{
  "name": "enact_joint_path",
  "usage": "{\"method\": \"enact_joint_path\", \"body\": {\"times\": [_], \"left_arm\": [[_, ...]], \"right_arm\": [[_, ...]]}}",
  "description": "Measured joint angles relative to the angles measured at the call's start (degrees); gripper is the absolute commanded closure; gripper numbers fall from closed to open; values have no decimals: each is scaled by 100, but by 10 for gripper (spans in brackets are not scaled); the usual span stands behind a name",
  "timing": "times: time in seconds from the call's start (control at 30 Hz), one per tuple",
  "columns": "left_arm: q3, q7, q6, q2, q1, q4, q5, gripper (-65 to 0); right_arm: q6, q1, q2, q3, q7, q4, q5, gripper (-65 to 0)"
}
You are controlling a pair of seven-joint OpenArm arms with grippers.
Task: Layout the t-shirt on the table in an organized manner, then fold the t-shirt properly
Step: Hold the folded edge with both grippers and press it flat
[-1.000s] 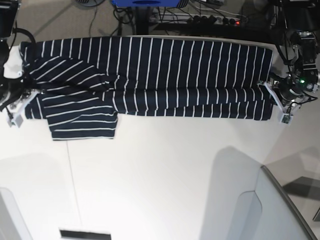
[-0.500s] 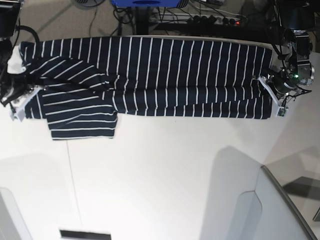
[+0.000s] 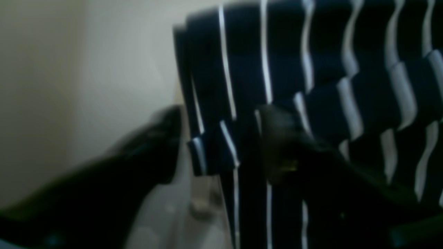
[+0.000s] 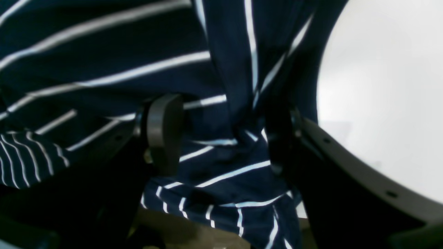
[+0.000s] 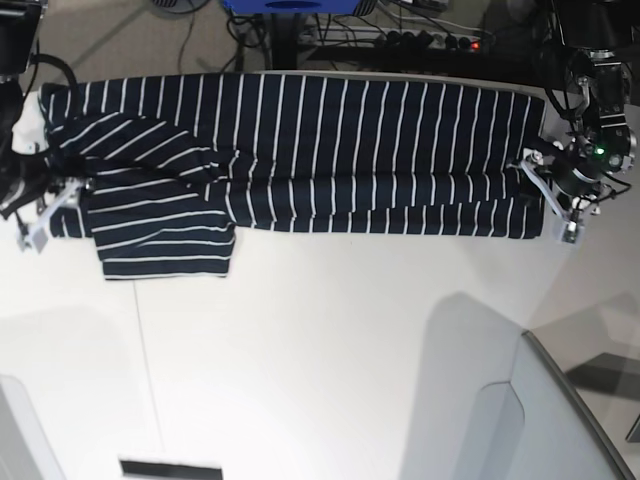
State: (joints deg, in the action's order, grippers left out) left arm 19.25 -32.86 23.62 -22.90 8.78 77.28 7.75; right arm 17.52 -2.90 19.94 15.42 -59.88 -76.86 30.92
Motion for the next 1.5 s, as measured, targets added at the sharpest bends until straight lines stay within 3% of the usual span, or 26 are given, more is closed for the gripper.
{"method": "enact_joint_path", "body": {"times": [0.1, 0.23, 0.33, 0.4, 0.5, 0.67, 0.87, 0.93, 0.97, 1.1, 1.13, 1.3, 1.5], "left_arm": [[671, -302, -4, 131, -42, 411, -20, -589], [1342, -404, -11, 260, -151, 625, 42, -594], [1534, -424, 363, 245, -118, 625, 538, -594], [1770, -415, 669, 262, 28, 632, 850, -594], [2059, -422, 835, 282, 278, 636, 1145, -594], [2476, -422, 815, 293, 625, 636, 1475, -594], [2949, -426, 796, 284, 807, 634, 1499, -594], [2955, -426, 815, 286, 804, 634, 1504, -594], [2933, -426, 817, 289, 787, 632, 1506, -594], [2918, -426, 835, 291, 772, 632, 1506, -594], [2920, -428, 835, 291, 772, 629, 1504, -594], [2920, -424, 837, 289, 754, 599, 1513, -594], [2918, -422, 831, 258, 743, 232, 1499, -594]], "right_arm": [[17, 127, -9, 348, 26, -365, 35, -360], [52, 734, 39, 387, 9, -140, -28, -360], [46, 1436, 24, 240, 125, 610, -7, -360], [61, 1869, 52, -260, 540, 1292, -37, -360], [61, 2435, 22, -975, 1211, 2500, -11, -360], [50, 3014, -7, -1974, 2374, 4347, 15, -360], [52, 3300, 7, -2496, 3169, 5075, 35, -356], [50, 3283, -7, -2496, 3206, 5086, 42, -333], [44, 3285, -17, -2492, 3204, 5086, 33, -291], [48, 3283, -114, -2492, 3187, 5101, 55, -38], [46, 3279, -146, -2492, 3169, 5101, 74, 0], [63, 3279, -201, -2492, 2793, 4918, 107, 0], [-11, 2691, -214, -2249, 1709, 3154, 7, 0]]}}
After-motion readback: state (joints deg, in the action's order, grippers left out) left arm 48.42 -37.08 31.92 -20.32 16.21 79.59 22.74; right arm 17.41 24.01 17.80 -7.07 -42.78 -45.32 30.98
